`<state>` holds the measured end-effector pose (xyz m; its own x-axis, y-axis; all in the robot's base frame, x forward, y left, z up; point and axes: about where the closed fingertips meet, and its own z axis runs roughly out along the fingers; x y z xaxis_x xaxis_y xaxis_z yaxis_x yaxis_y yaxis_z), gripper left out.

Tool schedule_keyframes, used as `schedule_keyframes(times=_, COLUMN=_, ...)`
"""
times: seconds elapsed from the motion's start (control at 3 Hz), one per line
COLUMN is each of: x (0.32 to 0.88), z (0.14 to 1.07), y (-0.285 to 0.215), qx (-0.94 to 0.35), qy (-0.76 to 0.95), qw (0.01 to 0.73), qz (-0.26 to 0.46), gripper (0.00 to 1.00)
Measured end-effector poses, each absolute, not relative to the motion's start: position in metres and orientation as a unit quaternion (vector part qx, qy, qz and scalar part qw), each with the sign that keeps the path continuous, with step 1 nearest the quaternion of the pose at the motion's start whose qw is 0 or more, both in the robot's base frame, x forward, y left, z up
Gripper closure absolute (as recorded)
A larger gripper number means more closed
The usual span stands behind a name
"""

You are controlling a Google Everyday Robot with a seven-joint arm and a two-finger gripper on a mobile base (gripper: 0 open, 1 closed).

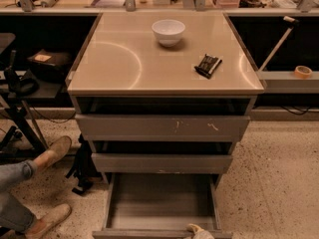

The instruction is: Open bottom drawer

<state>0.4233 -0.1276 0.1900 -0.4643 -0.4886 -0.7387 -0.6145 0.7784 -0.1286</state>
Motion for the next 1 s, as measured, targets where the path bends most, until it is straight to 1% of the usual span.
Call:
schedule_keyframes(times=0.33, x=0.4233, z=0.1900, y=-0.1275, qx=-0.324, qy=0.852, qw=0.404, qz=0.078, gripper=0.82)
schedule_keyframes(times=1.0, x=0.4233, z=0.1900, y=-0.1275, qx=-0.324, qy=0.852, qw=0.404, qz=0.078, gripper=0.35)
